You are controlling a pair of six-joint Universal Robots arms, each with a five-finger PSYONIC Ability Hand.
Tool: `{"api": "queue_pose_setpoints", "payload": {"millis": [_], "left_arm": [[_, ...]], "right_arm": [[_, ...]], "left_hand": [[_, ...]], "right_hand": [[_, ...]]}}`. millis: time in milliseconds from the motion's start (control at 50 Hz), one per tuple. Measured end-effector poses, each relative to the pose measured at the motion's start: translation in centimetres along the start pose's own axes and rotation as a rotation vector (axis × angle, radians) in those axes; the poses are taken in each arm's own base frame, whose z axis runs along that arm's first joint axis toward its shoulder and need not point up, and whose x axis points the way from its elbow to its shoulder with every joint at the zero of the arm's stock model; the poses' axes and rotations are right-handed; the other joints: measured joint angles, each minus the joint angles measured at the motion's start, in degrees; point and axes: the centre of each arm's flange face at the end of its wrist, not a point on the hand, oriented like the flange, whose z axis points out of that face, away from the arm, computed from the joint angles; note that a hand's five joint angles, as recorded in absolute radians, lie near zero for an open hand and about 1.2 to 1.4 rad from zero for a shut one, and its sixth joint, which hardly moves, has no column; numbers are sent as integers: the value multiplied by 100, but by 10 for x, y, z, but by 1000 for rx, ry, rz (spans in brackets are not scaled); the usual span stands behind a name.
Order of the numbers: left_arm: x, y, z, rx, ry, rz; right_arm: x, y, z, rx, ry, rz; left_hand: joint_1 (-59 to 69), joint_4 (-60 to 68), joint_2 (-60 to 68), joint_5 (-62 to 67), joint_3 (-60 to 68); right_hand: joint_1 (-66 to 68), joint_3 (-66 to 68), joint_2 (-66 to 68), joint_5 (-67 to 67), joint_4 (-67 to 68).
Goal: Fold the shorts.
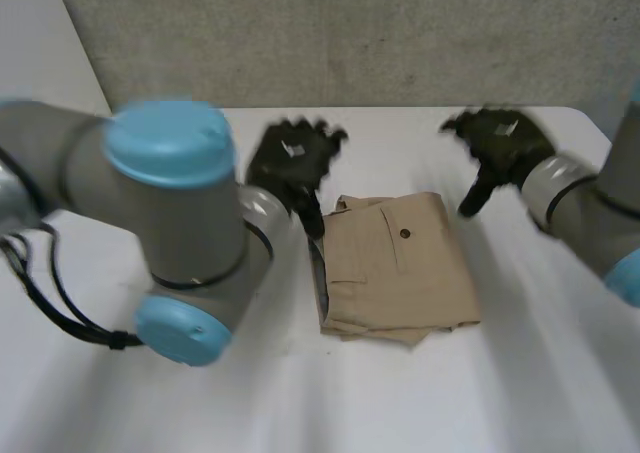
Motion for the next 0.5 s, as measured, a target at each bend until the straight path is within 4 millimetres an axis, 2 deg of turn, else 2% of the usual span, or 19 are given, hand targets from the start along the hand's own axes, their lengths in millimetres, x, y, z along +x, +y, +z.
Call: {"api": "queue_pose_setpoints", "payload": {"millis": [20,40,60,80,100,120,140,160,220,240,260,280,360,500], "left_arm": [[-11,-15,-4,36,-25,-10],[-11,-15,-4,36,-25,-10],[-19,-25,-7,59,-44,-18],[-38,-39,-11,91,-89,-33],[-51,-46,-13,107,-120,-45],[-51,-46,-13,107,-120,-45],[-65,-53,-15,119,-152,-57],[-93,-63,-21,131,-216,-86],[-132,-71,-33,121,-292,-136],[-141,-72,-37,111,-305,-152],[-141,-72,-37,111,-305,-152],[-155,-71,-44,84,-311,-185],[-168,-65,-55,26,-276,-255],[-165,-58,-63,-12,-202,-319]], "right_arm": [[7,-13,-4,37,41,6],[7,-13,-4,37,41,6],[17,-35,-12,98,107,20],[27,-54,-21,151,167,36],[32,-62,-25,172,188,41],[32,-62,-25,172,188,41],[39,-73,-33,203,228,50],[48,-86,-43,233,271,60],[62,-100,-58,252,322,70],[65,-102,-61,250,327,71],[65,-102,-61,250,327,71],[67,-104,-64,239,322,71],[67,-104,-67,206,282,71],[60,-97,-67,170,223,76]], "left_hand": [[0,0,0,0,0],[0,0,0,0,0],[0,0,0,0,0],[0,0,0,0,0],[0,0,0,0,0],[0,0,0,0,0],[0,0,0,0,0],[0,0,0,0,0],[0,0,0,0,0],[0,0,0,0,0],[0,0,0,0,0],[0,0,0,0,0],[0,0,0,0,0],[0,0,0,0,0]], "right_hand": [[0,0,0,0,0],[0,0,0,0,0],[0,0,0,0,0],[0,0,0,0,0],[0,0,0,0,0],[0,0,0,0,0],[0,0,0,0,0],[0,0,0,0,0],[0,0,0,0,0],[0,0,0,0,0],[0,0,0,0,0],[0,0,0,0,0],[0,0,0,0,0],[0,0,0,0,0]]}}
